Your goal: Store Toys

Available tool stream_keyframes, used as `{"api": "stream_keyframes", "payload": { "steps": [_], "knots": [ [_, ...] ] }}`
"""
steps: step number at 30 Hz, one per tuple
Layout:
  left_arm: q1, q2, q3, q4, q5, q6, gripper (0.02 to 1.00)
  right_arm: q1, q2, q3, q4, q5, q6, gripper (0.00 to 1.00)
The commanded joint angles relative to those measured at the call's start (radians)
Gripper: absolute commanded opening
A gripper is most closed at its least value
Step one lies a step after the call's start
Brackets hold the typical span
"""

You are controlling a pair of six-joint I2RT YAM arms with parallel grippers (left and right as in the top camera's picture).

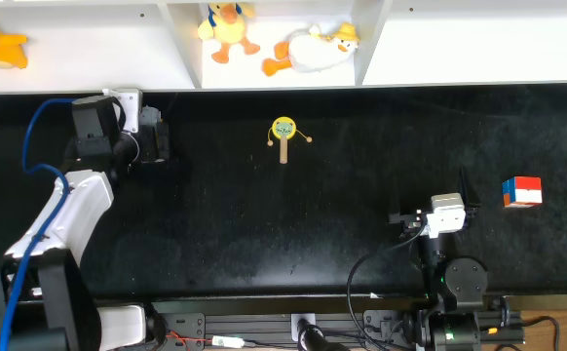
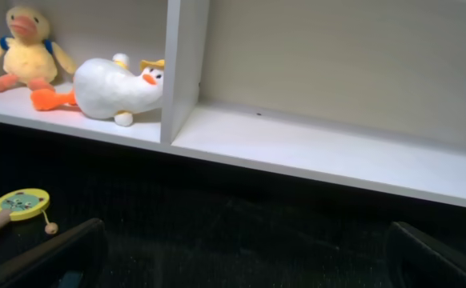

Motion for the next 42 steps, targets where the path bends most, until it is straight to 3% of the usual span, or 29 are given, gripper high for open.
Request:
{"api": "stream_keyframes", "payload": {
  "steps": [1,16,23,42],
  "knots": [
    [-0.004,0.018,-0.005,0.014,0.014,0.008,0.998,-0.005,-0.003,-0.013,0.004,-0.006,-0.003,0.993],
    [-0.009,0.073,-0.005,0.066,0.049,-0.009,1.000,-0.005,-0.003,-0.013,0.004,-0.006,-0.003,0.996],
    [-0.009,0.073,-0.004,0.069,0.048,-0.015,0.844,-0.005,-0.003,-0.013,0.004,-0.006,-0.003,0.993],
    [-0.009,0.073,-0.004,0.061,0.048,-0.015,0.645,-0.005,-0.003,-0.013,0.004,-0.006,-0.003,0.996]
  ]
}}
